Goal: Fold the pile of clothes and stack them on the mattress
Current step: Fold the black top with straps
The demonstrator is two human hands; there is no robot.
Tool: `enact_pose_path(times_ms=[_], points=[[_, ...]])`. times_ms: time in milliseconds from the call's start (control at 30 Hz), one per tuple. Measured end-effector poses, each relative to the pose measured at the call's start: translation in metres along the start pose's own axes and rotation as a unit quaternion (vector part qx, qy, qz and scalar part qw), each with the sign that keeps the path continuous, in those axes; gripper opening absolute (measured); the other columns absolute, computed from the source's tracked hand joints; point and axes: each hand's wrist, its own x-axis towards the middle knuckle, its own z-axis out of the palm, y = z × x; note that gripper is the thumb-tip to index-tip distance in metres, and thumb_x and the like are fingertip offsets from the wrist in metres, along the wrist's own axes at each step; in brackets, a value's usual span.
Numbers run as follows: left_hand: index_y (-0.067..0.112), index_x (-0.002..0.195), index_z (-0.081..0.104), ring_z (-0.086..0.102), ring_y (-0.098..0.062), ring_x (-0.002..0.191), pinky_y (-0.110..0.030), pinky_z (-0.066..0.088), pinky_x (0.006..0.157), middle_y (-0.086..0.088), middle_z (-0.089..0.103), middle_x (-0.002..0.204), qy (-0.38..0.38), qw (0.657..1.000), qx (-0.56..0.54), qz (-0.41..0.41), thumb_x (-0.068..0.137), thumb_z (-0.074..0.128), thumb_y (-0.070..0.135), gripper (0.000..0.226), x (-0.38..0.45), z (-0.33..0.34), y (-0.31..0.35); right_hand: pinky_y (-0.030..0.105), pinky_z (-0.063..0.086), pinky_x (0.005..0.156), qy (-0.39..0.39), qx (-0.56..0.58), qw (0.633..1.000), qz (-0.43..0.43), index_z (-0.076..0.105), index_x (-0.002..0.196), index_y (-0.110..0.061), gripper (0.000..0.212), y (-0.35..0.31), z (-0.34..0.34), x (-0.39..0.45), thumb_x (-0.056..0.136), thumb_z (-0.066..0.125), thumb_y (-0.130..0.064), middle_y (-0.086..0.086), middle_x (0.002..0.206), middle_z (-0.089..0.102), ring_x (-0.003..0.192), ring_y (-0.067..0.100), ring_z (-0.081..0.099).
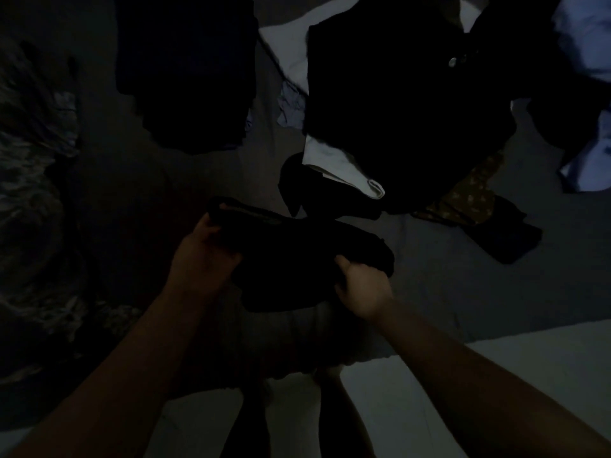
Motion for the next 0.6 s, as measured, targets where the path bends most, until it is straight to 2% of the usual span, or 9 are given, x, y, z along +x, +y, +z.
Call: enact_pose_path(times_ms=[67,133,200,233,333,433,500,567,600], points=[[0.022,0.061,0.075,0.07,-0.012,0.068,-0.027,0.057,0.059,0.002,0.072,0.073,0.013,1.0,0.011,-0.019,0.037,0.073,0.02,0.024,-0.006,0.004,0.003,0.03,0.045,0.069,0.013,-0.036,0.999,-0.003,0.042,0.133,-0.018,0.044,0.013,-0.001,-0.021,0.094,0.042,-0.04,0.009,0.11,0.065,0.096,0.027,0.063],[0.019,0.053,0.073,0.069,-0.011,0.062,-0.025,0.057,0.053,0.003,0.071,0.066,0.034,0.999,0.028,-0.021,0.038,0.067,0.025,0.017,-0.013,0.012,0.003,0.026,0.038,0.06,-0.005,-0.094,0.996,0.005,0.041,0.136,-0.022,0.064,0.032,-0.004,-0.043,0.091,0.02,-0.062,0.004,0.096,0.067,0.083,0.022,0.064],[0.018,0.055,0.073,0.069,-0.01,0.062,-0.021,0.055,0.055,0.003,0.071,0.066,0.041,0.998,0.032,-0.024,0.037,0.074,0.029,0.021,-0.017,0.018,0.001,0.023,0.037,0.058,-0.095,-0.154,0.983,-0.03,0.029,0.145,-0.028,0.09,0.051,-0.005,-0.06,0.078,-0.015,-0.069,0.003,0.087,0.064,0.068,0.019,0.057],[0.018,0.056,0.072,0.068,-0.01,0.062,-0.02,0.055,0.057,0.003,0.07,0.066,0.035,0.998,0.033,-0.032,0.039,0.076,0.031,0.022,-0.017,0.018,-0.002,0.025,0.042,0.064,-0.141,-0.139,0.98,-0.017,0.017,0.149,-0.033,0.081,0.06,-0.003,-0.065,0.082,-0.016,-0.064,0.007,0.095,0.064,0.073,0.021,0.058],[0.018,0.066,0.069,0.063,-0.008,0.058,-0.02,0.051,0.059,0.002,0.067,0.069,0.047,0.989,0.127,-0.063,0.076,0.065,0.028,0.014,-0.02,0.029,-0.015,0.036,0.041,0.099,-0.221,0.085,0.96,0.149,0.016,0.149,-0.034,0.057,0.065,0.0,-0.066,0.098,0.014,-0.057,0.014,0.137,0.049,0.118,0.028,0.052],[0.019,0.097,0.064,0.047,-0.004,0.037,-0.018,0.052,0.054,0.01,0.057,0.051,0.055,0.974,0.212,-0.059,0.097,0.043,0.014,0.022,-0.021,0.043,-0.031,0.035,0.039,0.098,-0.178,0.186,0.934,0.246,0.046,0.137,-0.016,0.071,0.057,0.008,-0.061,0.093,0.02,-0.065,0.016,0.136,0.051,0.12,0.031,0.051],[0.021,0.115,0.055,0.039,-0.006,0.031,-0.026,0.056,0.052,0.005,0.044,0.043,0.028,0.97,0.235,-0.059,0.099,0.039,0.012,0.024,-0.023,0.048,-0.038,0.033,0.044,0.085,-0.087,0.063,0.97,0.219,0.058,0.12,-0.012,0.057,0.048,0.021,-0.053,0.096,0.031,-0.055,0.013,0.123,0.058,0.107,0.029,0.057],[0.028,0.12,0.051,0.044,-0.011,0.032,-0.03,0.056,0.048,0.0,0.049,0.046,-0.002,0.969,0.244,-0.037,0.1,0.038,0.014,0.028,-0.026,0.051,-0.04,0.03,0.042,0.088,-0.043,0.019,0.993,0.107,0.053,0.126,-0.014,0.047,0.032,0.034,-0.043,0.091,0.049,-0.044,0.01,0.125,0.054,0.112,0.028,0.052],[0.031,0.121,0.05,0.047,-0.013,0.034,-0.03,0.054,0.047,-0.001,0.054,0.051,-0.01,0.966,0.257,-0.005,0.099,0.039,0.015,0.029,-0.028,0.053,-0.041,0.03,0.041,0.093,-0.056,0.04,0.996,0.05,0.047,0.132,-0.015,0.055,0.023,0.041,-0.037,0.086,0.057,-0.043,0.01,0.128,0.051,0.117,0.028,0.049]])
